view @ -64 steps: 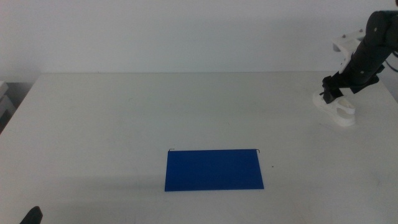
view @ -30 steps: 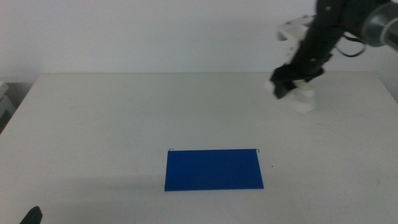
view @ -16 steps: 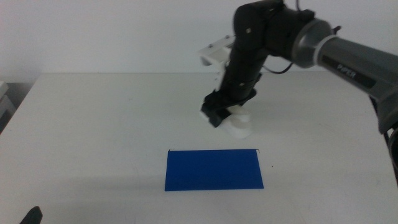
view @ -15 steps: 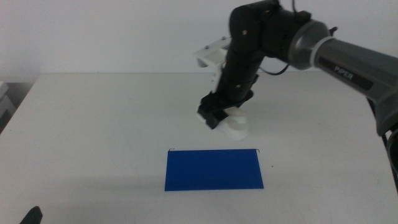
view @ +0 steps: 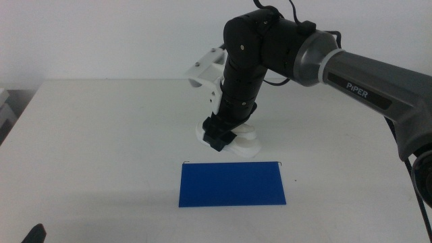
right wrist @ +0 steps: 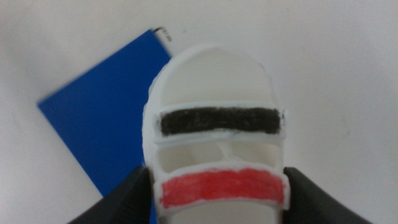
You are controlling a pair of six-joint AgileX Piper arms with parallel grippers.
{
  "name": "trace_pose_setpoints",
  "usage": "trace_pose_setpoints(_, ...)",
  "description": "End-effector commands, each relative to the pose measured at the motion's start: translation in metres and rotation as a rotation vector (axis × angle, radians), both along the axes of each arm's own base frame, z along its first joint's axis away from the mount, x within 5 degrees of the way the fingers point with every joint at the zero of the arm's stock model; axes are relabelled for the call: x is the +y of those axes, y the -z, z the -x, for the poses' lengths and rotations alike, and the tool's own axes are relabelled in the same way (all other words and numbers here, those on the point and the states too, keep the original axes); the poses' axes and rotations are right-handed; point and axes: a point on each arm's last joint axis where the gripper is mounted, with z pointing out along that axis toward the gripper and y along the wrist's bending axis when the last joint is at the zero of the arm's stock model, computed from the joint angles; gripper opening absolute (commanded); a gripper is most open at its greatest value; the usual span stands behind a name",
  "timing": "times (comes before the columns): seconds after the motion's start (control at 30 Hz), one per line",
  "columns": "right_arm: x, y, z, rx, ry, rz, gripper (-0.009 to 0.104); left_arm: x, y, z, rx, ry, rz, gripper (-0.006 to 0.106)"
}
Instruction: Use one arm to grab the shoe from the table and place it on the mat.
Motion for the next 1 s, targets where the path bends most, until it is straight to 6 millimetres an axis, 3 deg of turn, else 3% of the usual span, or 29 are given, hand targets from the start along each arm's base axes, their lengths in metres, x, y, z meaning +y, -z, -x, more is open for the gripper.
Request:
trace_pose_setpoints(0.0,-0.004,-0.041,0.007,-0.137,-0.166,-0.023,-0.004,0.0,-0.006,-0.001,-0.086,-0.003,0.016,0.094)
trace_pose_setpoints(0.1,-0.003,-0.041,0.009,-0.182,-0.387,0.027,-0.004,0.0,-0.006,-0.001,-0.086,-0.003,0.016,0.094)
trace_pose_setpoints(0.2,-0.003,-0.041,0.011,-0.186,-0.488,0.037,-0.004,0.0,-0.006,-0.001,-0.086,-0.003,0.016,0.094)
trace_pose_setpoints(0.57,0.004,-0.036,0.013,-0.142,-0.477,-0.035,-0.004,0.0,-0.006,-0.001,-0.086,-0.003,0.016,0.094)
trace_pose_setpoints(0.97,0.016,0.019,0.0,-0.02,-0.469,-0.015,-0.004,0.0,-0.006,-0.001,-0.086,-0.003,0.016,0.094)
